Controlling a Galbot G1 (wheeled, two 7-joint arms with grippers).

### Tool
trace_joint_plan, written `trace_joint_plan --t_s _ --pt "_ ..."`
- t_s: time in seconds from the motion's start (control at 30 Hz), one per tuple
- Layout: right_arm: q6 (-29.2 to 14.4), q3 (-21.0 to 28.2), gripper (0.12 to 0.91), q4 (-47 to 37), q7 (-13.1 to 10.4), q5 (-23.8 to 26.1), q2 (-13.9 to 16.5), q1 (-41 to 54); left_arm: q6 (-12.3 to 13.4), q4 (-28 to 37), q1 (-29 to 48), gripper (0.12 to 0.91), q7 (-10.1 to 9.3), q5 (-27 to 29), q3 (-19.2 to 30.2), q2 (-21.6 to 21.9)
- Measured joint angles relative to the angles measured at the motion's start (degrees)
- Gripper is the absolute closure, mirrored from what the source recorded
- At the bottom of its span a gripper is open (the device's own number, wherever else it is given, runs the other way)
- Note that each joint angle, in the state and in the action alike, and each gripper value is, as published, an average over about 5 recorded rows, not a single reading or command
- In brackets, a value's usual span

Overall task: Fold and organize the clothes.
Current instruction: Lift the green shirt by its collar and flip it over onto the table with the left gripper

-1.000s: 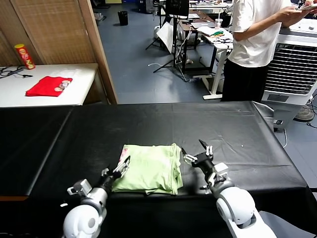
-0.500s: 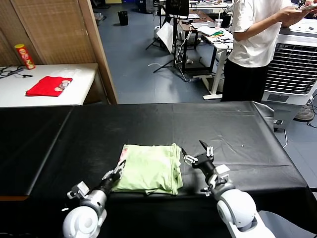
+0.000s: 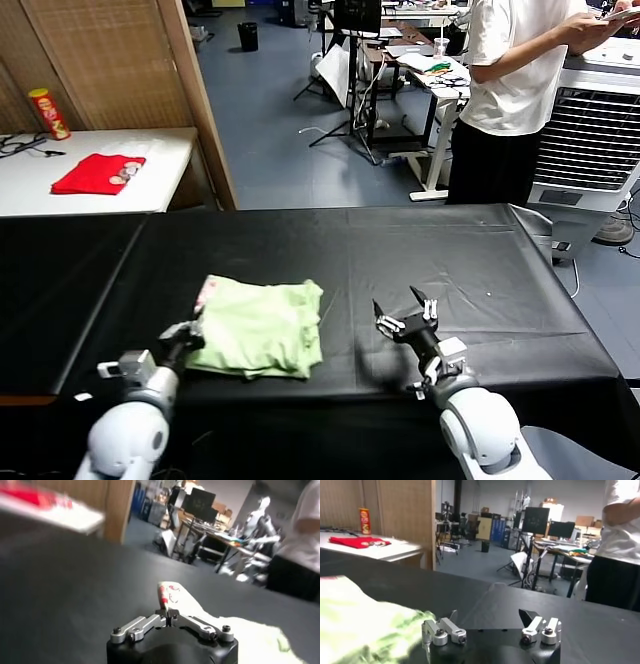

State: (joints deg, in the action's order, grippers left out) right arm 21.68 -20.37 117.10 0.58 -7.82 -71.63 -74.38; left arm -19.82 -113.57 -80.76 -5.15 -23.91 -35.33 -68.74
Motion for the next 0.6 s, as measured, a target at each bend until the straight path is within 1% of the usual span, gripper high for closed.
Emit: trace_joint_plan --t_s 0.07,0.27,0.37,0.43,0.5,0.53,0.6 --pt "-0.03 0.28 0.227 -0.13 -0.17 0.18 -0.05 0.03 0.2 0.16 -0.48 0.899 0.36 2.39 -1.76 2.95" --pt "-0.13 1.08 0.227 -0.52 -0.33 0.3 -0.05 0.43 0.58 -0.83 -1.83 0.899 0.5 7.61 -8.47 12.26" --pt "-0.13 1.29 0.227 -0.56 -0.33 0.33 -0.24 0.58 1.29 -2.31 -2.22 0.899 0.4 11.3 -10.7 15.6" --pt "-0.14 1.26 0.227 -0.59 -0.32 0.38 -0.32 0.48 1.71 -3.76 -2.58 0.899 0.25 14.37 -11.03 16.6" --pt "-0.25 1.13 0.227 -0.67 -0.25 0.51 -0.29 0.18 1.71 -5.5 -2.87 0.899 -0.19 16.85 -10.4 16.67" --pt "-0.34 1.03 0.227 -0.72 -0.22 0.62 -0.26 -0.02 1.52 -6.46 -2.95 0.899 -0.56 17.54 -9.7 16.37" --pt "-0.57 0.76 0.227 -0.78 -0.13 0.94 -0.27 -0.46 0.87 -8.32 -2.92 0.899 -1.66 17.21 -7.45 15.15"
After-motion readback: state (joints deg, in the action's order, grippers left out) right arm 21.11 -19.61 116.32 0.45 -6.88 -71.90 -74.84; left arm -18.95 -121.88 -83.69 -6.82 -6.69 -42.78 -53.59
